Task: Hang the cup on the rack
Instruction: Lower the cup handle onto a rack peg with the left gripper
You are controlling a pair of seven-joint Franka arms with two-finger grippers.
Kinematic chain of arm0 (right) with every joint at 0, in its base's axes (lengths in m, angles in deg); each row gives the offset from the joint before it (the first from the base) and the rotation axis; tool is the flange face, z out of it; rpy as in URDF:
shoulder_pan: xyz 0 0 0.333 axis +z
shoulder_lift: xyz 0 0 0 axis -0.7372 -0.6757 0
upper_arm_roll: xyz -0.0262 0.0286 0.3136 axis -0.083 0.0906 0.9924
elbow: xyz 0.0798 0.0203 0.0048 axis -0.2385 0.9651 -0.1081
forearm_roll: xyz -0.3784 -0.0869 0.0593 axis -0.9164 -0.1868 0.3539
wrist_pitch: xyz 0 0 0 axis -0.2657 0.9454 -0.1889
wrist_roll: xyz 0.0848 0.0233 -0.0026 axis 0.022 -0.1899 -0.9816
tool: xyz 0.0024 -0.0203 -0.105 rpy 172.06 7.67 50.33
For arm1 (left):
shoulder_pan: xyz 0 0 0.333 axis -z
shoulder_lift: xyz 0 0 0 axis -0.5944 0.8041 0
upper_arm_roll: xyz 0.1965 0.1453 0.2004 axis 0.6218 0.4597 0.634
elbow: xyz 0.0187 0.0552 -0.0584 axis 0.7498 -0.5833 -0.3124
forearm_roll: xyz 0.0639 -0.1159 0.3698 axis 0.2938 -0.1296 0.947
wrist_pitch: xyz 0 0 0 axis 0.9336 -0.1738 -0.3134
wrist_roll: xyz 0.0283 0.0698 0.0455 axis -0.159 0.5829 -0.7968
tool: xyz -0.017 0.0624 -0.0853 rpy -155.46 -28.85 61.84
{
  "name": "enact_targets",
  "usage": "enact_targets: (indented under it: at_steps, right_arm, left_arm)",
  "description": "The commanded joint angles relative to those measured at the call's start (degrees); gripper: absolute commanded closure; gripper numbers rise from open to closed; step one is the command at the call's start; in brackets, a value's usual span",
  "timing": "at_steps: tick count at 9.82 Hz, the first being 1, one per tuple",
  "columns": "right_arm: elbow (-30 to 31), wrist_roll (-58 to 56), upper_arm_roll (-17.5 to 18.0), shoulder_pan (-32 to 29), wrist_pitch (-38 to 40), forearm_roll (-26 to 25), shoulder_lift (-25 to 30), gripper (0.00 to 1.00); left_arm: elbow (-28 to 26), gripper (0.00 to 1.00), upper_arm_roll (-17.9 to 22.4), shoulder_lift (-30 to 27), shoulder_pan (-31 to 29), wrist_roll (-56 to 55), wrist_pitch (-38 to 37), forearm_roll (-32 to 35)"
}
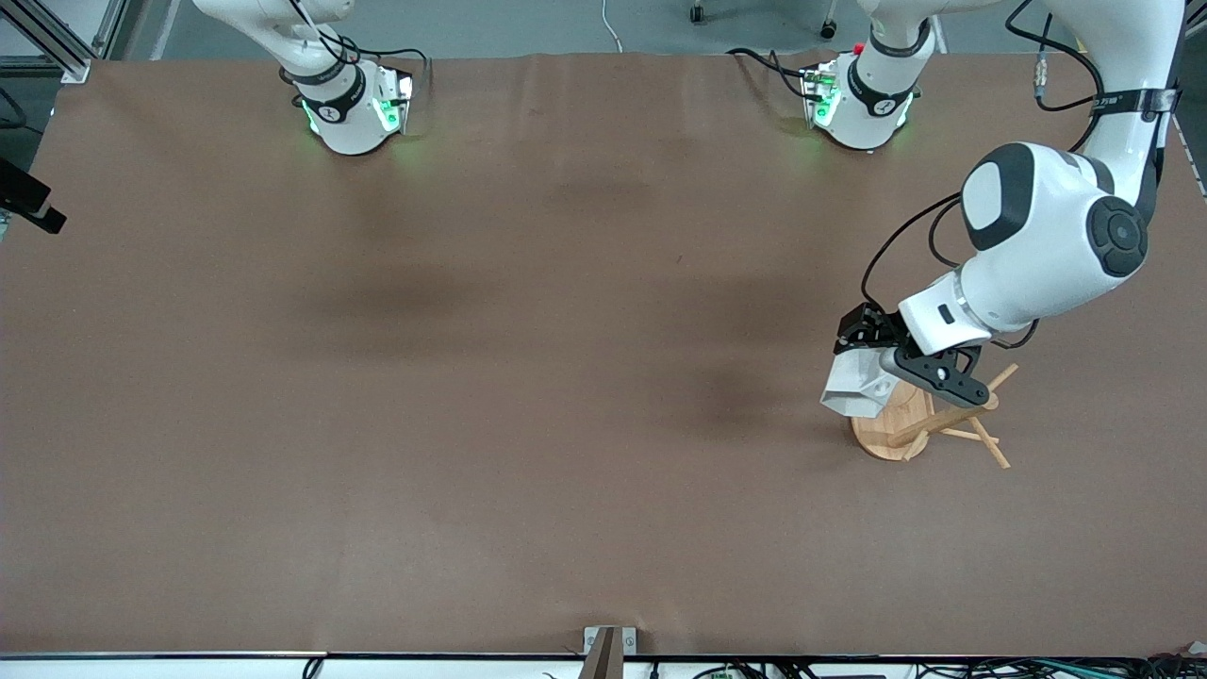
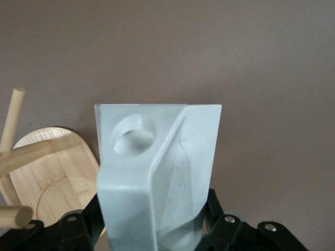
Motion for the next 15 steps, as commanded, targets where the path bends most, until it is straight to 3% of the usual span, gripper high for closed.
enact_targets:
  at_steps: [1,5,12,13,14,15]
  right_arm:
    - [0.1,6.4,0.8,-0.4,1.9,-0.6,0.6,0.00]
    - [0.2,-2.7,1.0,0.0,1.5,-1.1,0.6,0.00]
    - [0.4,-2.8,1.0,0.0,1.9,-1.1,0.6,0.00]
    - [0.3,-2.8,1.0,0.0,1.9,-1.1,0.6,0.00]
    - [0.3,-2.8,1.0,0.0,1.9,-1.1,0.6,0.00]
    - [0.3,-2.8,1.0,0.0,1.8,-1.1,0.6,0.00]
  left_arm:
    - [0.4,1.00,0.9,1.7,0.7,1.8,0.5,1.7]
    - [-0.1,1.00,2.5,1.3,0.5,3.6,0.2,1.7]
    - [-0.7,0.99,6.7,2.1,0.8,8.2,0.2,1.6]
    - [-0.7,0.96,6.8,2.4,0.8,8.2,0.2,1.6]
    - [-0.6,0.86,7.2,2.6,0.8,8.2,0.2,1.7]
    - [-0.6,0.63,7.2,2.9,0.8,8.2,0.2,1.6]
